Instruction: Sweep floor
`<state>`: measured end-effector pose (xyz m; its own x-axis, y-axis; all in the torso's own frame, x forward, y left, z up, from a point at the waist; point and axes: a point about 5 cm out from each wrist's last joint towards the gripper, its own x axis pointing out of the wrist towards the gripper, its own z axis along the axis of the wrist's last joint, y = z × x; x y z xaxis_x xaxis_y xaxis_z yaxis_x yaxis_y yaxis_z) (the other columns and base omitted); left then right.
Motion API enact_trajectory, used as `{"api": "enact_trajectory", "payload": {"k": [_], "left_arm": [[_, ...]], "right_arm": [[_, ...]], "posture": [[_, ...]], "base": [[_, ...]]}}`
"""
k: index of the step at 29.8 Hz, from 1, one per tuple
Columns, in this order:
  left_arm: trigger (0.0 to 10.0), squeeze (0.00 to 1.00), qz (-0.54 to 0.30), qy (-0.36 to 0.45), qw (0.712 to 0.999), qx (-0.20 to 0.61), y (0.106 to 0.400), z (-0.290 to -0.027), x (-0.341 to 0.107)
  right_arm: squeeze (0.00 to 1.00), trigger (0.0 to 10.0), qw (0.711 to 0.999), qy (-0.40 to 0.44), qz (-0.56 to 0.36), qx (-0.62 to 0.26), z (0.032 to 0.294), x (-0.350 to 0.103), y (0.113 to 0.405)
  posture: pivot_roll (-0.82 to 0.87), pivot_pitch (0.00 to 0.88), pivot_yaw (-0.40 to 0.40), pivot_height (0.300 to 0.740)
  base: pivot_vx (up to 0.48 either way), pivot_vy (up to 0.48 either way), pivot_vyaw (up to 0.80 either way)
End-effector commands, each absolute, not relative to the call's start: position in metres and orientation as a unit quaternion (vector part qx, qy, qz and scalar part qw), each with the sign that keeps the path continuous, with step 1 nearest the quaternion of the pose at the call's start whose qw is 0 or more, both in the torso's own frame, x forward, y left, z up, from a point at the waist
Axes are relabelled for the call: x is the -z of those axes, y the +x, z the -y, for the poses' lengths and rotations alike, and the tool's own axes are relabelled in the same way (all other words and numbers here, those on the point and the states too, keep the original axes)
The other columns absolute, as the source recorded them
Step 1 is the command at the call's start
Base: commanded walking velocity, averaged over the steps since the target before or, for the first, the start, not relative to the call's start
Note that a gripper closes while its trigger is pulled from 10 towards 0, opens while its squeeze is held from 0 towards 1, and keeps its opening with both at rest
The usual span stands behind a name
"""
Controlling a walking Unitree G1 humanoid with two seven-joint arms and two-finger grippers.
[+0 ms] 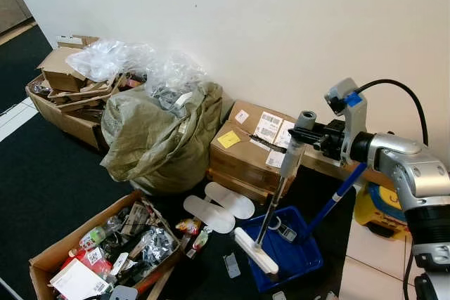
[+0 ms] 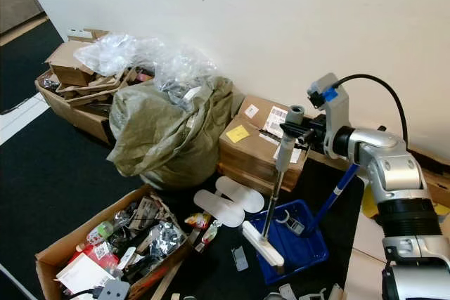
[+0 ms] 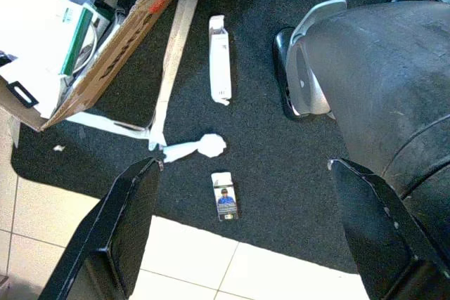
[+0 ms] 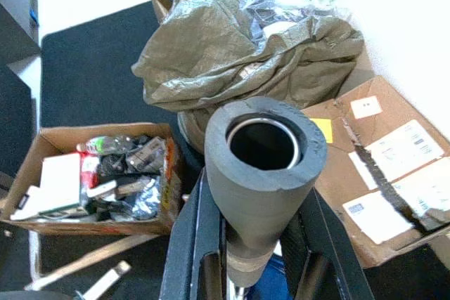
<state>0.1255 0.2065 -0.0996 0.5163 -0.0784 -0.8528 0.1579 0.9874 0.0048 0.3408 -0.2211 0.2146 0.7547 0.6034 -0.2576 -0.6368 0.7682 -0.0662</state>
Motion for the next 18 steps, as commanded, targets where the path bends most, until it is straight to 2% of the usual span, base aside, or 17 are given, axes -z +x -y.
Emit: {"api": "enact_trajectory", "payload": {"k": [1, 3, 12, 15, 18], "left_arm": [[10.0, 0.0, -0.506, 0.035, 0.859, 0.072, 0.114, -0.204, 0.104], [10.0, 0.0, -0.505, 0.035, 0.859, 0.072, 0.115, -0.204, 0.104], [10.0, 0.0, -0.504, 0.034, 0.86, 0.073, 0.116, -0.203, 0.104], [10.0, 0.0, -0.505, 0.032, 0.86, 0.072, 0.116, -0.203, 0.104], [10.0, 0.0, -0.505, 0.032, 0.859, 0.072, 0.116, -0.203, 0.104]], "right_arm": [[0.0, 10.0, 0.94, -0.035, -0.079, -0.329, 0.215, -0.23, 0.344], [0.0, 10.0, 0.945, 0.002, -0.067, -0.319, 0.211, -0.235, 0.347], [0.0, 10.0, 0.958, 0.06, -0.069, -0.271, 0.206, -0.231, 0.356], [0.0, 10.0, 0.967, 0.093, -0.098, -0.216, 0.2, -0.208, 0.359], [0.0, 10.0, 0.969, 0.099, -0.108, -0.2, 0.198, -0.2, 0.358]], "posture": [[-0.03, 0.13, 0.038, 0.74], [-0.03, 0.126, 0.038, 0.74], [-0.03, 0.128, 0.036, 0.74], [-0.03, 0.129, 0.036, 0.74], [-0.03, 0.139, 0.041, 0.74]], "base": [[0.0, 0.0, 0.0], [0.0, 0.0, 0.0], [0.0, 0.0, 0.0], [0.0, 0.0, 0.0], [0.0, 0.0, 0.0]]}}
